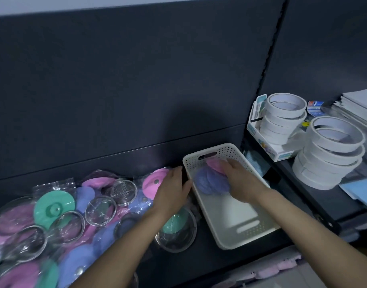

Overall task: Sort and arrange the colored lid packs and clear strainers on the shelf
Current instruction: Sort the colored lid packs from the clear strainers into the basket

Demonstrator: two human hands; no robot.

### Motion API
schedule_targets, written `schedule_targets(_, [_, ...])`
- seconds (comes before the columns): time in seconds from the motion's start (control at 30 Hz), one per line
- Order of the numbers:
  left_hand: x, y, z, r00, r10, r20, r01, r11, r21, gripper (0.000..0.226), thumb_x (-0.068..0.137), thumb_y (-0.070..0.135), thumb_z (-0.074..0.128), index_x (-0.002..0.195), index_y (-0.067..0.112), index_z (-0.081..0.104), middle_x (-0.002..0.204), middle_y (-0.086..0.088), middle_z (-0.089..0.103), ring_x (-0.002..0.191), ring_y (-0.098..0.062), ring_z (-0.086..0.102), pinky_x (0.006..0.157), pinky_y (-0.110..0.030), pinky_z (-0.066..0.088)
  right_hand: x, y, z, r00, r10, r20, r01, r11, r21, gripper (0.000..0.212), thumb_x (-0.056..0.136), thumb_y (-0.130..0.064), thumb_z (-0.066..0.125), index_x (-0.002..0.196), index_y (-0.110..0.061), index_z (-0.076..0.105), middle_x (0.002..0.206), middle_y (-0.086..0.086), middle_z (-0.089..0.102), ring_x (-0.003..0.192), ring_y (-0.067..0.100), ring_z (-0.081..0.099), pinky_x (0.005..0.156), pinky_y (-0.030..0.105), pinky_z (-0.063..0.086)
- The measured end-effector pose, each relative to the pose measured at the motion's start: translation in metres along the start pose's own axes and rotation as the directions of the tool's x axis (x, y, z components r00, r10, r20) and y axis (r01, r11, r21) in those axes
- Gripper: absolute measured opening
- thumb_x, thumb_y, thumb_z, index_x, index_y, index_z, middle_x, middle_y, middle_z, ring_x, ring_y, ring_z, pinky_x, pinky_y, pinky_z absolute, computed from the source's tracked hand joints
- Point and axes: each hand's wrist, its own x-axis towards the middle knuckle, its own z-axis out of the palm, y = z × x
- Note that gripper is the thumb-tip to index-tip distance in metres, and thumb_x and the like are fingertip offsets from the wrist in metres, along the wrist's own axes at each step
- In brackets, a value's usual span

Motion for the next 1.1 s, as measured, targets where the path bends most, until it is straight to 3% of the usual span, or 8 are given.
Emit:
schedule_targets(0.13, [-0.014, -0.026, -0.023, 0.998, 0.045, -0.043, -0.043, 0.998, 0.051, 0.022, 0.089, 0.021, 0.057, 0.105, 0.006, 0.06, 0.108, -0.009, 0.062, 0.103, -0.027, 0.055, 0.089, -0.029, 0.038, -0.003, -0.039, 0.0, 0.989, -0.141, -0.047, 0.137, 0.986, -0.091, 0.074, 0.079, 0.002, 0.053, 0.147, -0.014, 0.028, 0.154, 0.013, 0.02, 0.144, 0.026, 0.016, 0.115, 0.03, 0.021])
schedule_targets(0.27, [-0.027, -0.058, -0.044, 0.996, -0.085, 0.027, 0.082, 0.992, 0.096, 0.037, 0.088, 0.036, 0.042, 0.099, 0.005, 0.059, 0.1, -0.014, 0.062, 0.093, -0.033, 0.058, 0.079, -0.035, 0.045, 0.001, -0.077, 0.014, 0.981, -0.187, -0.047, 0.182, 0.978, -0.098, 0.064, 0.083, -0.005, 0.052, 0.144, -0.013, 0.034, 0.154, 0.011, 0.025, 0.144, 0.024, 0.02, 0.115, 0.033, 0.023])
schedule_targets(0.33, [-0.033, -0.07, -0.05, 0.994, -0.106, 0.026, 0.102, 0.989, 0.105, 0.031, 0.092, 0.033, 0.041, 0.091, 0.007, 0.058, 0.095, -0.013, 0.061, 0.089, -0.031, 0.057, 0.074, -0.032, 0.041, 0.002, -0.095, 0.021, 0.979, -0.189, -0.069, 0.189, 0.982, -0.009, 0.055, 0.083, -0.005, 0.053, 0.137, -0.005, 0.044, 0.144, 0.016, 0.041, 0.135, 0.028, 0.036, 0.108, 0.031, 0.032])
schedule_targets(0.43, [-0.039, -0.077, -0.059, 0.997, -0.082, -0.014, 0.083, 0.992, 0.09, 0.021, 0.096, 0.022, 0.051, 0.101, 0.005, 0.06, 0.097, -0.013, 0.061, 0.088, -0.027, 0.056, 0.073, -0.029, 0.038, 0.009, -0.11, 0.04, 0.969, -0.229, -0.087, 0.238, 0.966, 0.103, 0.032, 0.081, -0.002, 0.052, 0.113, -0.002, 0.06, 0.109, 0.016, 0.061, 0.103, 0.03, 0.057, 0.078, 0.027, 0.041])
schedule_targets(0.53, [-0.042, -0.08, -0.066, 0.999, -0.032, -0.034, 0.035, 0.996, 0.081, 0.023, 0.092, 0.016, 0.055, 0.111, 0.005, 0.062, 0.1, -0.012, 0.062, 0.092, -0.027, 0.057, 0.077, -0.027, 0.038, 0.022, -0.117, 0.062, 0.982, -0.18, -0.055, 0.187, 0.971, 0.147, 0.031, 0.082, -0.005, 0.053, 0.113, -0.005, 0.059, 0.106, 0.014, 0.062, 0.095, 0.028, 0.059, 0.069, 0.022, 0.035])
schedule_targets(0.67, [-0.049, -0.088, -0.078, 0.996, -0.001, -0.085, 0.011, 0.993, 0.117, 0.025, 0.088, 0.01, 0.059, 0.112, 0.004, 0.062, 0.105, -0.011, 0.064, 0.098, -0.026, 0.058, 0.082, -0.022, 0.037, 0.044, -0.124, 0.082, 0.999, 0.041, -0.002, -0.04, 0.982, 0.185, 0.048, 0.089, -0.025, 0.058, 0.129, -0.001, 0.045, 0.121, 0.019, 0.057, 0.107, 0.032, 0.057, 0.082, 0.029, 0.043])
schedule_targets(0.8, [-0.058, -0.106, -0.094, 0.994, 0.012, -0.112, 0.011, 0.98, 0.198, 0.032, 0.083, 0.021, 0.054, 0.111, 0.006, 0.063, 0.111, -0.01, 0.064, 0.104, -0.029, 0.057, 0.093, -0.03, 0.042, 0.059, -0.13, 0.088, 0.972, 0.226, 0.062, -0.234, 0.94, 0.249, 0.06, 0.091, -0.035, 0.057, 0.132, 0.004, 0.036, 0.126, 0.018, 0.055, 0.112, 0.033, 0.056, 0.081, 0.028, 0.042])
schedule_targets(1.1, [-0.069, -0.121, -0.104, 0.997, 0.007, -0.079, 0.019, 0.944, 0.329, 0.046, 0.072, 0.028, 0.063, 0.11, 0.002, 0.065, 0.115, -0.018, 0.063, 0.105, -0.036, 0.062, 0.092, -0.042, 0.05, 0.068, -0.151, 0.091, 0.935, 0.326, -0.138, -0.221, 0.843, 0.491, 0.05, 0.078, -0.018, 0.073, 0.115, 0.006, 0.049, 0.108, 0.018, 0.063, 0.097, 0.032, 0.061, 0.07, 0.029, 0.044])
